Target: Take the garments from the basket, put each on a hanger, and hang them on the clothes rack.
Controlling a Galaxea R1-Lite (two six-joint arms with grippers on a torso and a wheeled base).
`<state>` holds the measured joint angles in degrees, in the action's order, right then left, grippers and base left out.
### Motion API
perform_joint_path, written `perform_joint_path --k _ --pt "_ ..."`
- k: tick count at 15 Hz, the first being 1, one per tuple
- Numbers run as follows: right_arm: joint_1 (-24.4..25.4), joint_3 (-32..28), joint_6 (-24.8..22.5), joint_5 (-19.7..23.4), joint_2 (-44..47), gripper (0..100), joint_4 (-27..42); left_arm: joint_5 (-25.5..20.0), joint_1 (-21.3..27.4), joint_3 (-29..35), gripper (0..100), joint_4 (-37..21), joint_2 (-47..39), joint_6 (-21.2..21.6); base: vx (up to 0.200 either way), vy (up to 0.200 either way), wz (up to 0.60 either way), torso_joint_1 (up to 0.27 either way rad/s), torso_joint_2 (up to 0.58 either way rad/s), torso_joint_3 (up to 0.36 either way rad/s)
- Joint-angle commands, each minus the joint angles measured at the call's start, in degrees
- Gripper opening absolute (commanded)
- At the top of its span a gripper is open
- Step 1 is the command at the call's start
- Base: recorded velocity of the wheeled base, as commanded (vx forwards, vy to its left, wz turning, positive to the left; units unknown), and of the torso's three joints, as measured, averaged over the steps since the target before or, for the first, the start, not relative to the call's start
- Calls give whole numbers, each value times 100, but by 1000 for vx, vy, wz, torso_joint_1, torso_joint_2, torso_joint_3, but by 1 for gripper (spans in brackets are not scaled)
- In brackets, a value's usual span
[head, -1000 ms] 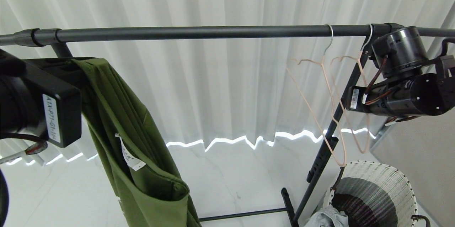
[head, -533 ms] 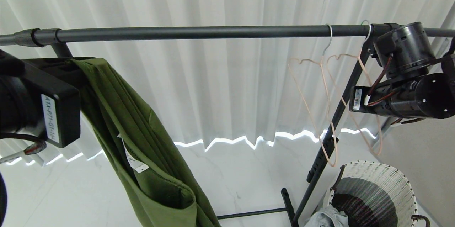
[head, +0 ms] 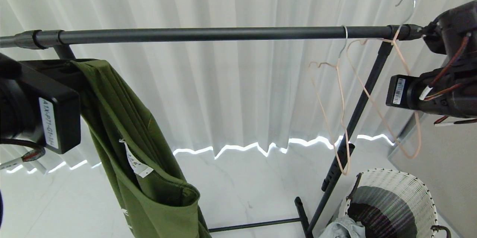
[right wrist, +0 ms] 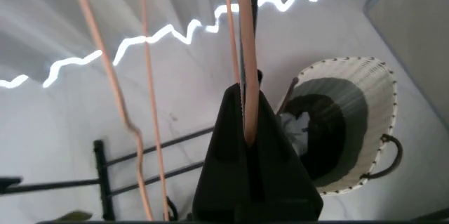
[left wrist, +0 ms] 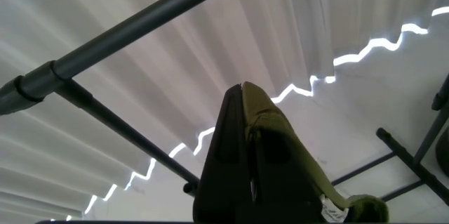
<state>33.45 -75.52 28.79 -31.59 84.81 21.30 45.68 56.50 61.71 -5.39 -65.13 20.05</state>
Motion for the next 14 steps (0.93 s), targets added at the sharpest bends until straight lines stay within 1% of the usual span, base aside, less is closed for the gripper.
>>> perform_joint_path --k 1,4,6,8,11,12,14 --pt "100 231 -14 267 -641 0 129 2 -17 -1 0 -6 1 -1 0 0 0 0 0 0" --pt "214 653 -49 742 -1300 0 437 2 -104 -1 0 -6 1 16 0 0 0 0 0 0" --pt "241 828 -137 873 -1643 0 762 2 -192 -1 0 -6 10 16 0 0 0 0 0 0" --pt "241 995 -304 909 -1854 0 911 2 -210 -1 0 -6 10 60 -200 0 0 0 2 0" --pt "241 1277 -629 891 -2056 0 903 2 -219 -1 0 -6 1 69 -200 0 0 -6 2 2" --pt "241 1409 -884 891 -2153 0 885 2 -219 -1 0 -6 1 69 -200 0 0 -12 -2 17" --pt "241 1558 -1227 900 -2311 0 876 2 -219 -10 0 -6 -8 69 -200 0 0 0 5 5"
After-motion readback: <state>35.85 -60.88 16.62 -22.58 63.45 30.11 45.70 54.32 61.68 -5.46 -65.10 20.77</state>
